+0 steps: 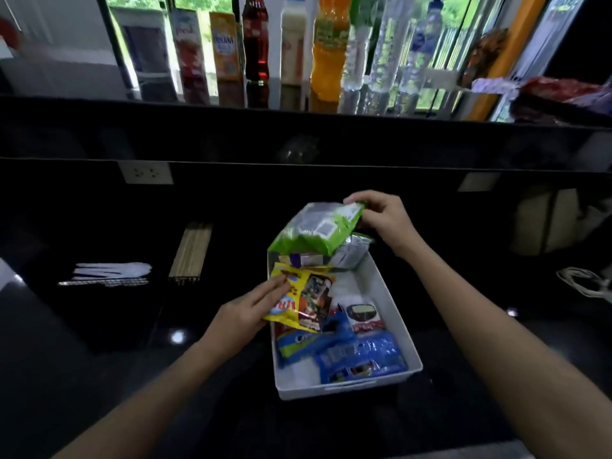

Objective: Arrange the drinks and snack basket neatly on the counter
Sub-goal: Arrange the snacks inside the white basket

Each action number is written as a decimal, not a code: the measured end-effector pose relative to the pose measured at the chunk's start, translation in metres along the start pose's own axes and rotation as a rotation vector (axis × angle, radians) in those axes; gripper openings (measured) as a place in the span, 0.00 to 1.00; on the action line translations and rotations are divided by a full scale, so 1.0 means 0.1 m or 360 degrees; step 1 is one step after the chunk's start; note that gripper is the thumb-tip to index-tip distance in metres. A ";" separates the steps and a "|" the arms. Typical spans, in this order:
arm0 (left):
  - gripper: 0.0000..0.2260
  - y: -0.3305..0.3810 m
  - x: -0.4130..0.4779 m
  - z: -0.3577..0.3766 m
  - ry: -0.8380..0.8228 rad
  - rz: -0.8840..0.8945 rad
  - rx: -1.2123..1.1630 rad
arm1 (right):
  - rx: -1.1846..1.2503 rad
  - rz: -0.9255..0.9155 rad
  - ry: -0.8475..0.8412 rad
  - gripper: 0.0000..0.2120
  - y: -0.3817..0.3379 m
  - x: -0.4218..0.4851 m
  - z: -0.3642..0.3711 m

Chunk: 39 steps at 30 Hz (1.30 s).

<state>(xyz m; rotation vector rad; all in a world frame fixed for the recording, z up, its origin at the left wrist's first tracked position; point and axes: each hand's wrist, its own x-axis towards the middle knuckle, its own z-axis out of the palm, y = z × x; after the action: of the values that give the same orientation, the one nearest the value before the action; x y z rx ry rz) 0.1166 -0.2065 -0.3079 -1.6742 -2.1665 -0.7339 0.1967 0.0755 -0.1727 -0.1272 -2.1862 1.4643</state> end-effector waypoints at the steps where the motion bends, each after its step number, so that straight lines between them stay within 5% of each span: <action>1: 0.19 0.10 -0.06 0.08 -0.0050 0.0024 0.0007 | -0.0079 0.0042 -0.0034 0.10 0.16 -0.14 -0.08; 3: 0.18 0.25 -0.19 0.22 -0.0124 0.0077 0.0058 | -0.0243 0.0100 -0.0147 0.12 0.47 -0.40 -0.21; 6: 0.31 0.38 -0.34 0.43 -0.0210 0.0081 0.0088 | -0.0396 0.0199 -0.0274 0.11 0.85 -0.72 -0.36; 9: 0.22 0.41 -0.37 0.47 -0.0293 -0.0025 0.0022 | -0.0406 0.0317 -0.0303 0.12 1.02 -0.90 -0.44; 14: 0.33 0.54 -0.33 0.34 -0.0857 -0.0285 -0.0064 | -0.0600 0.0493 -0.0512 0.17 1.13 -0.98 -0.51; 22: 0.34 0.69 0.01 0.29 -0.0590 -0.0536 0.0072 | -0.1356 0.0522 -0.0737 0.21 1.19 -0.64 -0.41; 26: 0.21 0.56 0.16 0.24 -0.0146 -0.0438 0.0273 | -0.1308 0.0480 -0.0460 0.13 1.12 -0.44 -0.20; 30: 0.18 0.33 0.32 0.15 -0.0023 -0.0409 0.0328 | -0.1232 0.0327 -0.0169 0.08 1.01 -0.25 0.05; 34: 0.18 0.10 0.57 0.13 -0.0229 -0.0650 0.0260 | -0.1179 0.0270 -0.0089 0.09 0.89 -0.04 0.21; 37: 0.24 -0.01 0.66 0.30 -0.0574 -0.0805 0.0220 | -0.1366 0.0286 -0.0376 0.11 0.83 0.05 0.36; 39: 0.24 -0.05 0.64 0.45 -0.0556 -0.0858 0.0122 | -0.1494 0.0318 -0.0540 0.14 0.83 0.08 0.47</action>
<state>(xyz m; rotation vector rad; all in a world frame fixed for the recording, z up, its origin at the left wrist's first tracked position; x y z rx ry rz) 0.0977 -0.1302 -0.3121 -1.2544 -2.9052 -0.4951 0.1524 0.0729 -0.2581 -0.4451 -3.0460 0.4365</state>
